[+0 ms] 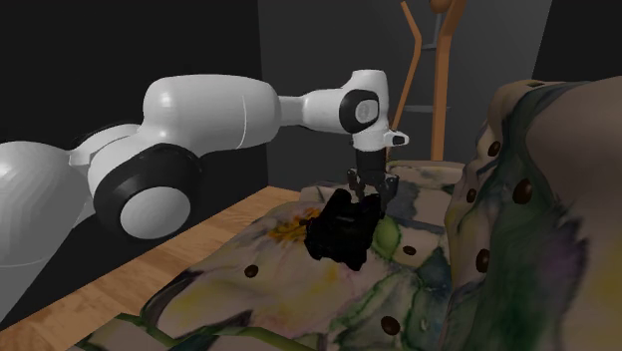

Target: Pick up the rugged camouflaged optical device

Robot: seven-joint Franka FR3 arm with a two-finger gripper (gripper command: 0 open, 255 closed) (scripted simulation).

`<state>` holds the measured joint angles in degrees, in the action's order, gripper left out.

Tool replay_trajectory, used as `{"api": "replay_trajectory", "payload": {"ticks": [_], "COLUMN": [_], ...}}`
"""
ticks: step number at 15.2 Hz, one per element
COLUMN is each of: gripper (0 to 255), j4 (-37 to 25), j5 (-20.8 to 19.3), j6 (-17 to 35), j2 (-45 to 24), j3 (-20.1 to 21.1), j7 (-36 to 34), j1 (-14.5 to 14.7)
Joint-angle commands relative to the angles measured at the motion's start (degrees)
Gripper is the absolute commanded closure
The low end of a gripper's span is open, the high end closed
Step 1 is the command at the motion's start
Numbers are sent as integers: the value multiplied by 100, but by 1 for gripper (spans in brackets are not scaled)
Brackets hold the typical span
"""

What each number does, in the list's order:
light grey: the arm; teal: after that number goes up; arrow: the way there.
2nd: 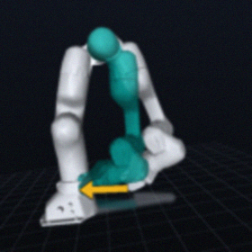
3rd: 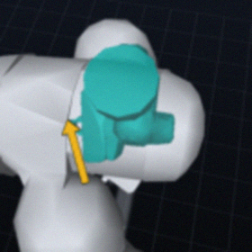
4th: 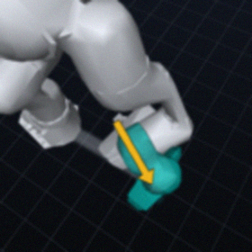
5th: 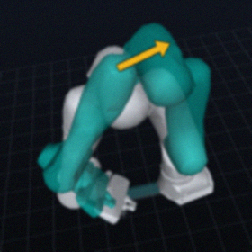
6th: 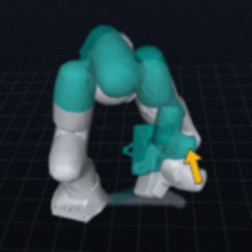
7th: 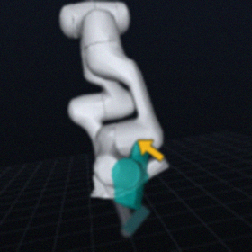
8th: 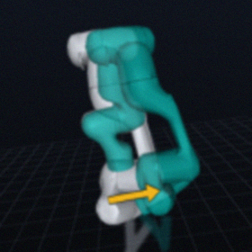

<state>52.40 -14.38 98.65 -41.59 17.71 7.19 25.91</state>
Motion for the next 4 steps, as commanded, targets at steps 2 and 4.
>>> {"api": "replay_trajectory", "payload": {"ticks": [2,4], "gripper": [255,255], "j4": [-464,-489], "j5": [-13,-13], "j6": [-328,-346], "j2": [-113,-121], "j3": [-12,-13], "j7": [35,37], "j1": [83,88]}}
